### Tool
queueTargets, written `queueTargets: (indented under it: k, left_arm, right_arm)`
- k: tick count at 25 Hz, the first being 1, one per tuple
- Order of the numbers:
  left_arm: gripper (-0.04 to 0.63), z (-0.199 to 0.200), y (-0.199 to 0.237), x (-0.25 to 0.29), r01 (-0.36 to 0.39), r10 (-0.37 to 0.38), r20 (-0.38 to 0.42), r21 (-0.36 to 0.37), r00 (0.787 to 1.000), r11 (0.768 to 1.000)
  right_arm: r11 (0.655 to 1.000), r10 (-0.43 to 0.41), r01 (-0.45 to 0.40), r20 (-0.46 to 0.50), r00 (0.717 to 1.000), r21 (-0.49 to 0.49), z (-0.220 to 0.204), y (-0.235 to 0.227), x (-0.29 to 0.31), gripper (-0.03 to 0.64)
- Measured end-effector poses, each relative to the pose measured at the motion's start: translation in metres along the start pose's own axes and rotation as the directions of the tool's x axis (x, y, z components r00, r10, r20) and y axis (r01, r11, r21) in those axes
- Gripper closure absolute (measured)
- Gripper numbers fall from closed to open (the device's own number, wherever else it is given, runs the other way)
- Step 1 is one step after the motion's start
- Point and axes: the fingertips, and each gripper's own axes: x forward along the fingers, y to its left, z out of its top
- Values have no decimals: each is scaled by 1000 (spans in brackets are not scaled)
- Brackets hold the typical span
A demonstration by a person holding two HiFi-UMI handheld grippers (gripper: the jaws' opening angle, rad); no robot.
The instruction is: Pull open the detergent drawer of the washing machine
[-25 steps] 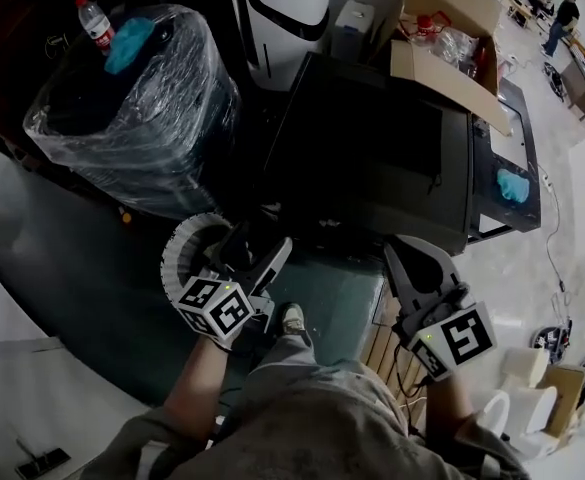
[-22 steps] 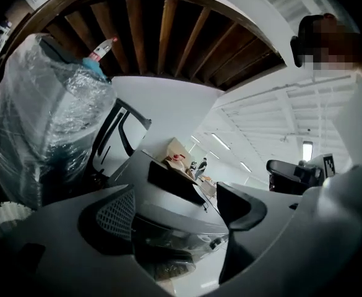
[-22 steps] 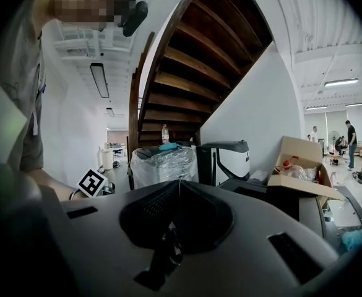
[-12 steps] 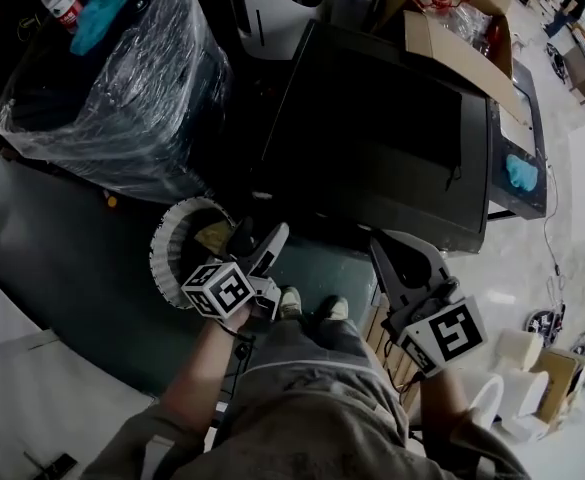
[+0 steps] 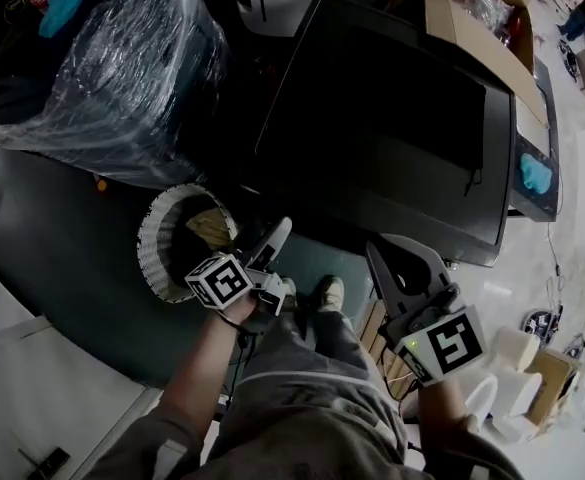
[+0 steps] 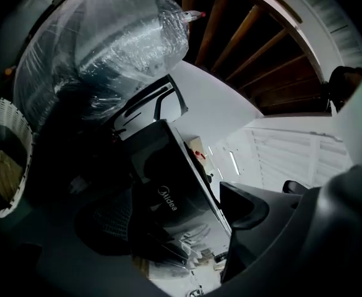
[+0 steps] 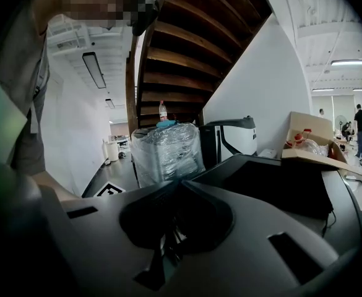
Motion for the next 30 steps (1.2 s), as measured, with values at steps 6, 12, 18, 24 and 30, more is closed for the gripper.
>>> queueTargets:
  k: [6,12,18,24,30]
  left_arm:
    - [147,-11,12,18,68,-66,21,-71,998,995]
    - [138,-19,12,29,165,-156,70,-163,985,973]
    - [135,-17,12,39,229,-199,144,-241,969,943]
    - [137,-11,12,46,245,-204,173,-267,964,932]
    - [138,-10,12,45,250,-207,176,-276,962,928]
  right_arm:
    - [999,0,-1,23,1000,39,-6,-11,16,586]
    - [999,38,-39,4,999,26,-23,-16,22,584]
    - [998,50,-51,12,999,48,-28,-17,29,584]
    - [997,60,-61,13,998,45,-30,-20,32,584]
    - [997,58,-58,12,998,45,-31,-23,32,585]
